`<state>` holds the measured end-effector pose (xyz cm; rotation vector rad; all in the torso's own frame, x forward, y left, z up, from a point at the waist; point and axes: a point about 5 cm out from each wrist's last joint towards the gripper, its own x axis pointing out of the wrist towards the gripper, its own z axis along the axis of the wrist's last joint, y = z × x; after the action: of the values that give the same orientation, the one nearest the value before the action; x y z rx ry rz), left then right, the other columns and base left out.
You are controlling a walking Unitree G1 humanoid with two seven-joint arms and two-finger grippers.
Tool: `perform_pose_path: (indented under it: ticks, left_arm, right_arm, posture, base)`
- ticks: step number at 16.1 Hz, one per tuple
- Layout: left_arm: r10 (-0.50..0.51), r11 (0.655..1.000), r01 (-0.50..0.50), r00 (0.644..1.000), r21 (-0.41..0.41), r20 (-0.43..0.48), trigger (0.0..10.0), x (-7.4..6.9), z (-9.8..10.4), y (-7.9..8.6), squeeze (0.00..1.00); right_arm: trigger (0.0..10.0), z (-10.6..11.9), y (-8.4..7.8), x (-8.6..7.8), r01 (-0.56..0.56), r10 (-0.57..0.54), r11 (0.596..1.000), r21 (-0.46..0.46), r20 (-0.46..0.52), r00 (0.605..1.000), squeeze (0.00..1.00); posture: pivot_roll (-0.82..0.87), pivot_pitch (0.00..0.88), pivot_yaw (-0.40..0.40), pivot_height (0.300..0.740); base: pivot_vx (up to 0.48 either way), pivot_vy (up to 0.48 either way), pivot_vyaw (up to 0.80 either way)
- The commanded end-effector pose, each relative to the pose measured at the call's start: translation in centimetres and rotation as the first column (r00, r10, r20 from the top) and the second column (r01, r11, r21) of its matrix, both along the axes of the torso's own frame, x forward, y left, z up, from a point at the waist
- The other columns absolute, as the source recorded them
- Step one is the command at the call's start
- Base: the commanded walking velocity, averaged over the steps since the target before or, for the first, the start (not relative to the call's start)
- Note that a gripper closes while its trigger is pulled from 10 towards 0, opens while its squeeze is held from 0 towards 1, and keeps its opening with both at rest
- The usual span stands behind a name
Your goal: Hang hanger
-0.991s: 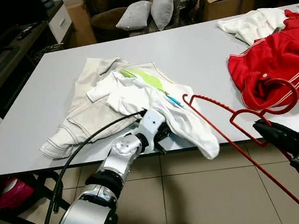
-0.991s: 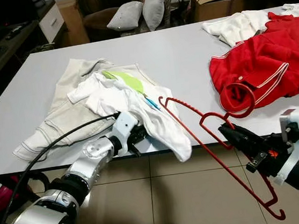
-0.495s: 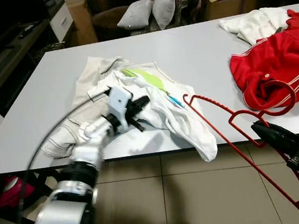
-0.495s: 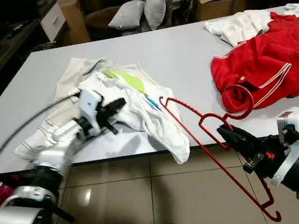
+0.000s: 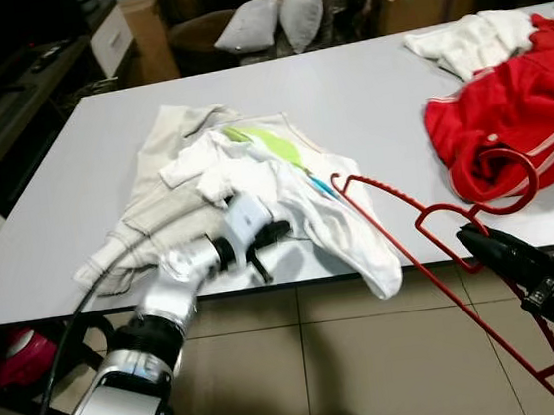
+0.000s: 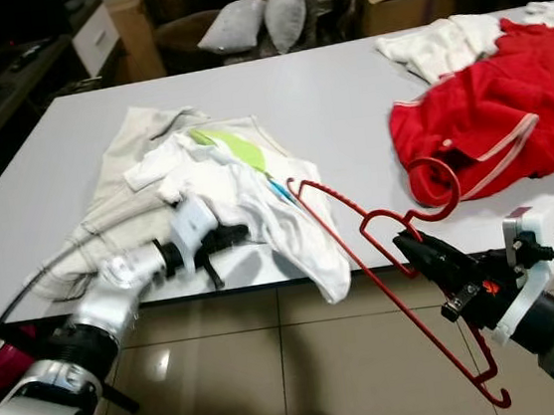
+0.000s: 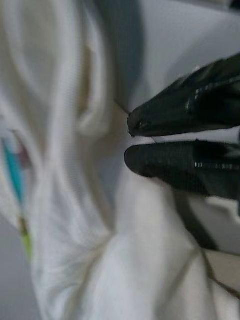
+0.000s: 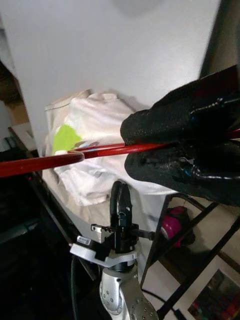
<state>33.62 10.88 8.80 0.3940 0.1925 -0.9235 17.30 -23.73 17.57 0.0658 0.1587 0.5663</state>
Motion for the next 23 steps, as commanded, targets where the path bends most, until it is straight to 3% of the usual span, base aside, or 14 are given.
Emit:
perform_pose_path:
  ticks: [1,3,7,10,11,12,14,16,17,18,23]
  left_arm:
    - [0.072,0.996,-0.076,0.995,0.042,0.074,10.0,0.6,0.3,0.5,1.00]
    - [0.109,0.992,-0.115,0.986,0.042,0.128,10.0,1.1,0.7,0.0,1.00]
    - [0.139,0.990,-0.140,0.988,0.010,0.061,10.0,1.2,-0.1,-1.4,1.00]
    - [0.171,0.984,-0.173,0.985,0.050,0.035,10.0,1.4,-0.6,-1.7,1.00]
    - [0.179,0.981,-0.180,0.984,0.077,0.025,10.0,1.5,-0.8,-1.7,0.87]
    - [0.198,0.971,-0.198,0.980,0.136,0.011,10.0,1.5,-1.4,-1.5,0.00]
    - [0.228,0.963,-0.218,0.973,0.159,-0.048,10.0,1.3,-2.1,-1.6,0.00]
    - [0.250,0.967,-0.235,0.949,0.098,-0.192,10.0,0.9,-2.8,-1.8,0.00]
    - [0.251,0.967,-0.235,0.945,0.094,-0.212,7.8,0.8,-2.9,-1.8,0.00]
    - [0.254,0.967,-0.239,0.943,0.091,-0.216,0.0,0.8,-2.9,-1.8,0.00]
    - [0.236,0.972,-0.228,0.955,0.061,-0.178,0.0,1.4,-1.9,-2.0,0.00]
  right_arm:
    - [10.0,0.4,0.2,-0.3,-0.005,0.005,1.000,0.005,0.019,1.000,0.00]
    - [10.0,0.3,0.1,-0.6,-0.001,0.001,1.000,0.003,0.011,1.000,0.00]
    - [10.0,0.5,0.0,-0.7,0.004,-0.004,1.000,-0.005,0.008,1.000,0.00]
    - [10.0,0.5,0.1,-0.9,0.002,-0.002,1.000,-0.008,0.004,1.000,0.00]
    - [10.0,0.5,0.1,-0.8,0.001,-0.001,1.000,-0.007,0.003,1.000,0.00]
    - [10.0,0.5,0.1,-0.8,-0.002,0.002,1.000,-0.006,0.004,1.000,0.00]
    - [10.0,0.5,0.2,-0.7,-0.006,0.006,1.000,-0.005,0.004,1.000,0.00]
    - [10.0,0.6,0.2,-0.7,-0.008,0.008,1.000,-0.008,0.005,1.000,0.00]
    - [10.0,0.6,0.1,-0.6,-0.008,0.008,1.000,-0.009,0.005,1.000,0.00]
    - [10.0,0.6,0.1,-0.6,-0.007,0.007,1.000,-0.011,0.005,1.000,0.00]
    - [10.0,0.6,0.1,-0.4,-0.008,0.008,1.000,-0.011,0.005,1.000,0.00]
  posture:
    - [-0.20,0.000,0.164,0.740]
    - [-0.22,0.000,0.162,0.740]
    - [-0.24,0.000,0.165,0.740]
    - [-0.25,0.000,0.164,0.740]
    - [-0.25,0.000,0.163,0.740]
    - [-0.25,0.000,0.163,0.740]
    - [-0.26,0.000,0.163,0.740]
    - [-0.26,0.000,0.164,0.740]
    - [-0.26,0.000,0.165,0.740]
    - [-0.26,0.000,0.164,0.740]
    - [-0.24,0.000,0.164,0.740]
  base:
    - [0.000,0.000,0.00]
    - [0.000,0.000,0.00]
    - [0.000,0.000,0.00]
    - [0.000,0.000,0.00]
    - [0.000,0.000,0.00]
    - [0.000,0.000,0.00]
    - [0.000,0.000,0.00]
    - [0.000,0.000,0.00]
    - [0.000,0.000,0.00]
    - [0.000,0.000,0.00]
    - [0.000,0.000,0.00]
